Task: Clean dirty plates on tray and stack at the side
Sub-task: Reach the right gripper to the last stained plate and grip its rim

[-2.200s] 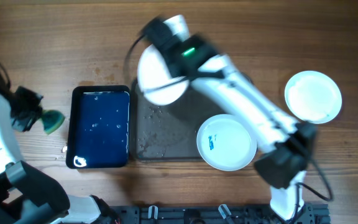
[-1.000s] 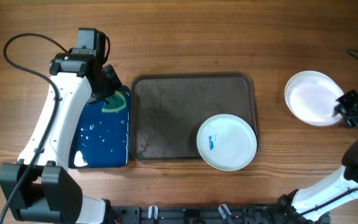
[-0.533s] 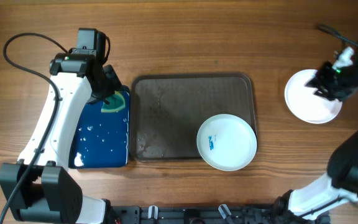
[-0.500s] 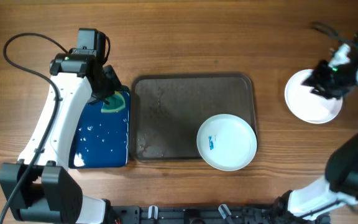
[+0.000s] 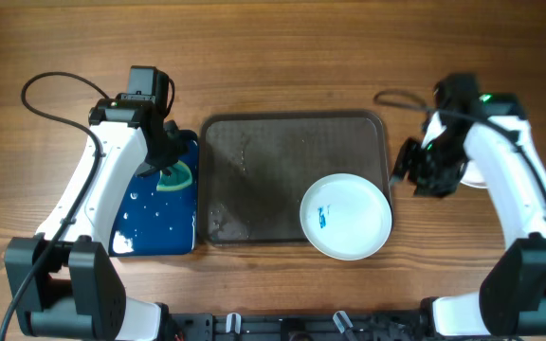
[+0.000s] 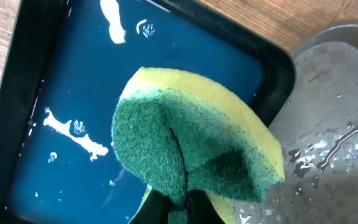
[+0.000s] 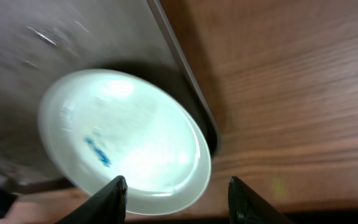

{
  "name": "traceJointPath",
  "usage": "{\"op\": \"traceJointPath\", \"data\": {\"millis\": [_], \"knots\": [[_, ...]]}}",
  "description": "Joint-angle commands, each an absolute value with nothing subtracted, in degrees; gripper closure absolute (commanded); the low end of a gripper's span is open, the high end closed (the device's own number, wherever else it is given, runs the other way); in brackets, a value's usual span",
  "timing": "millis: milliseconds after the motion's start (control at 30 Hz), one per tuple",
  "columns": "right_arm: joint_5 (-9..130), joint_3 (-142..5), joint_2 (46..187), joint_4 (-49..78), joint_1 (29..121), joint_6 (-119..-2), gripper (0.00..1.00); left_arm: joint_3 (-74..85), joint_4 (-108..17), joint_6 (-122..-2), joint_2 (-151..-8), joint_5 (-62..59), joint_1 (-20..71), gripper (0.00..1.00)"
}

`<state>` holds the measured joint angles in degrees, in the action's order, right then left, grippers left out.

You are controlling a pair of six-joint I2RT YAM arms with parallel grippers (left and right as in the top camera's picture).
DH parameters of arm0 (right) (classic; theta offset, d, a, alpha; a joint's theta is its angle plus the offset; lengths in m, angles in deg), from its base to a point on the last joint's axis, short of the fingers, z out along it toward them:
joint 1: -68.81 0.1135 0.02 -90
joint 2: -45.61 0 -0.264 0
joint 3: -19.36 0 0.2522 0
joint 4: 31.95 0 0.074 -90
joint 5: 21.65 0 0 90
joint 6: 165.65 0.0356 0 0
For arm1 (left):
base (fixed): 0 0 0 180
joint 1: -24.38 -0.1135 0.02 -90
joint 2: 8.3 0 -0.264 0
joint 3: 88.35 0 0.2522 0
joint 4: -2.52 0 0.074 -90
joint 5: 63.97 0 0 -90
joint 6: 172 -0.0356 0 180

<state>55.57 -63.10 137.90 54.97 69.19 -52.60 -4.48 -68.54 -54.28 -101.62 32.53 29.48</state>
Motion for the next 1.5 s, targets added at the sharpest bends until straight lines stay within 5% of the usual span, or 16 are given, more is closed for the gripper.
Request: {"op": "traceJointPath", "data": {"millis": [0, 367, 500, 867, 1000, 1467], "knots": [[57.2, -56.9, 137.7, 53.4, 71.4, -48.5, 0.49, -4.9, -67.5, -54.6, -101.4, 33.6, 29.5, 0.96], [56.3, -43.8, 134.6, 48.4, 74.7, -44.0, 0.46, -4.9, -66.2, -54.6, -101.4, 33.6, 29.5, 0.96], [53.6, -39.3, 134.6, 42.0, 74.7, -43.9, 0.66, -4.9, -66.1, -54.6, -101.4, 33.6, 29.5, 0.96], [51.7, -38.7, 134.6, 34.5, 74.7, -44.4, 0.66, -4.9, -66.1, -54.6, -101.4, 33.6, 29.5, 0.96], [51.7, -38.7, 134.6, 34.5, 74.7, -45.6, 0.84, -4.9, -66.1, -54.6, -101.4, 33.6, 29.5, 0.96], [55.9, -50.6, 134.6, 43.6, 78.1, -51.8, 0.96, -4.9, -66.1, -54.6, -101.4, 33.3, 29.5, 0.96]]}}
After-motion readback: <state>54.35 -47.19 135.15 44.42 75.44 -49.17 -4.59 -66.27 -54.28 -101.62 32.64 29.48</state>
